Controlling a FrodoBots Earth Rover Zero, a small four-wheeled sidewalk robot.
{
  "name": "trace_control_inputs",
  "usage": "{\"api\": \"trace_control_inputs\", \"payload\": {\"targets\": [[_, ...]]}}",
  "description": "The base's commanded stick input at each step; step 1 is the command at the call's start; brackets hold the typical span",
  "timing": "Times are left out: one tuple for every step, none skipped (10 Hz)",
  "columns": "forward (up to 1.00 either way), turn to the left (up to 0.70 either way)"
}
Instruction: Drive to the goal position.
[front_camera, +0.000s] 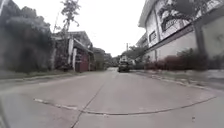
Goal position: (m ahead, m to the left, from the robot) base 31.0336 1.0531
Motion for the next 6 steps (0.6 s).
{"api": "trace_control_inputs", "payload": {"targets": [[0.70,0.00],[0.70,0.00],[0.70,0.00],[0.70,0.00],[0.70,0.00],[0.70,0.00]]}}
